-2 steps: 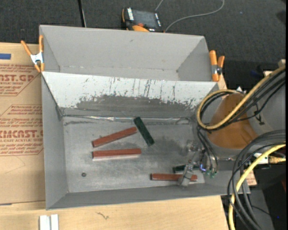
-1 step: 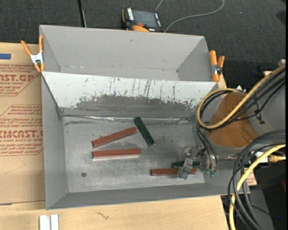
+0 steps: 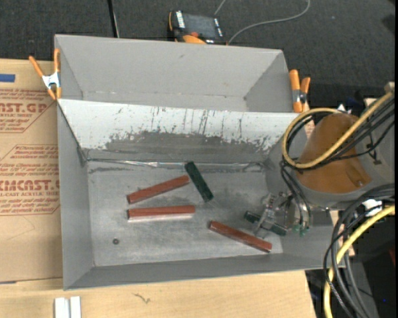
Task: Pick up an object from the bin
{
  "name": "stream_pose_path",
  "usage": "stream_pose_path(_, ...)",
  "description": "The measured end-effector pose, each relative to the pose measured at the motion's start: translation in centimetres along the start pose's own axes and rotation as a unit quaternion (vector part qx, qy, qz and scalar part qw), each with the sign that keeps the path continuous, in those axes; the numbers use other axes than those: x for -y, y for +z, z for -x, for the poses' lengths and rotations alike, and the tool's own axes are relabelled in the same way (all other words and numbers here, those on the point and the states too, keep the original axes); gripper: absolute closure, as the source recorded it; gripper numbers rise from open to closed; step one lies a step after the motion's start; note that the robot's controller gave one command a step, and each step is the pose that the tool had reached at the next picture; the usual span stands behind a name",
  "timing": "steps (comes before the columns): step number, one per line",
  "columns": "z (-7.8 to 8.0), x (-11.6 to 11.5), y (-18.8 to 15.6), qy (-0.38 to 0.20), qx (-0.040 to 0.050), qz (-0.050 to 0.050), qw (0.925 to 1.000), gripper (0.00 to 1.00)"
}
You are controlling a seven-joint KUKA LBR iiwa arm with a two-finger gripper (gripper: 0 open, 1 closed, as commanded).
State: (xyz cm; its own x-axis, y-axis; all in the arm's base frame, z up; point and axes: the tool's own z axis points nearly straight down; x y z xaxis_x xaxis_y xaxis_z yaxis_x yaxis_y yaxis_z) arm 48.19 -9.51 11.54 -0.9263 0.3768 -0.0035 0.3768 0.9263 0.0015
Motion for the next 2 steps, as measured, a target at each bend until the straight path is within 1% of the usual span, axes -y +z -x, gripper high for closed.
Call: stream_pose_path(2, -0.01, -0.06, -0.43, 0.0, -0.0017, -0.001, 1.0, 1.0)
